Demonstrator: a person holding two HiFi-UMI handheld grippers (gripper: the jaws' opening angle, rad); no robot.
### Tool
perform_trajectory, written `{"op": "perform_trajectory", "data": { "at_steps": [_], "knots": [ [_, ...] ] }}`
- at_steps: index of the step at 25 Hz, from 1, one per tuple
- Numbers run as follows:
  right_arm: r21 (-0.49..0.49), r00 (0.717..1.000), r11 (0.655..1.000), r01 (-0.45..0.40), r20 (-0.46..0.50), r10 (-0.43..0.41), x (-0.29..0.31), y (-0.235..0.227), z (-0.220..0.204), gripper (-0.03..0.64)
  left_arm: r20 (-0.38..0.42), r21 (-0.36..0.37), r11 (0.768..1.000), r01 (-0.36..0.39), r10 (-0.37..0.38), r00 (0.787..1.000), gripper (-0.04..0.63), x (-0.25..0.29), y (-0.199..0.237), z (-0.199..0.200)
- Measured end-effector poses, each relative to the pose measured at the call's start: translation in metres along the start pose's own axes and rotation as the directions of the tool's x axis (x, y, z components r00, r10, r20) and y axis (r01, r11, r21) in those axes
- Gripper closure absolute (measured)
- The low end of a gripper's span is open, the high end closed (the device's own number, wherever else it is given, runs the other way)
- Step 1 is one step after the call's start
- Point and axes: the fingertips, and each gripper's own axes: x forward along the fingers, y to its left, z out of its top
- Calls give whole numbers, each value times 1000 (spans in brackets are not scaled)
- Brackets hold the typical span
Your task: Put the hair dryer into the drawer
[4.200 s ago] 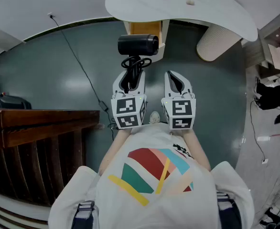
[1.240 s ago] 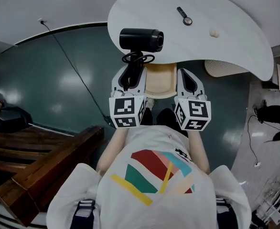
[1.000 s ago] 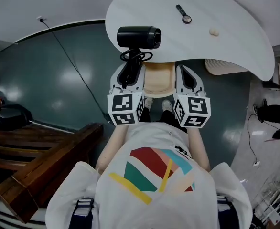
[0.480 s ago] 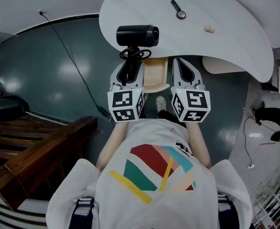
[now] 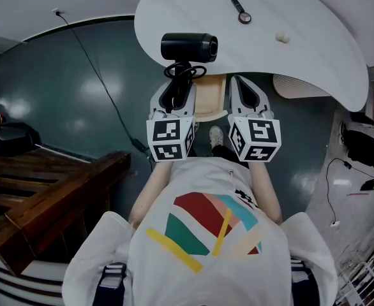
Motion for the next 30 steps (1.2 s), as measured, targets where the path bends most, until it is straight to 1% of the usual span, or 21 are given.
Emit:
{"op": "perform_trajectory", "data": {
  "at_steps": [5, 9, 14, 18, 23, 30],
  "knots": [
    [6, 1000, 1000, -8, -15, 8, 6, 2, -4, 606, -36, 8, 1000, 6, -6, 999, 400, 5, 2, -7],
    [17, 999, 1000, -21, -34, 21, 12, 5, -6, 606, -85, 11, 1000, 9, -8, 996, 400, 9, 4, -17],
    [37, 997, 999, -38, -69, 41, 17, 8, -22, 606, -144, -2, 1000, 4, -4, 990, 400, 13, 5, -38],
    [47, 995, 997, -53, -87, 57, 7, 17, -36, 606, -190, -27, 1000, 15, -20, 982, 400, 3, -1, -59],
    [61, 993, 996, -59, -101, 65, -3, 24, -53, 606, -268, -39, 999, 20, -30, 963, 400, -9, -6, -97],
    [87, 989, 995, -55, -135, 67, -7, 21, -71, 606, -389, -47, 998, 33, -49, 920, 402, -9, -15, -138]
  ]
}}
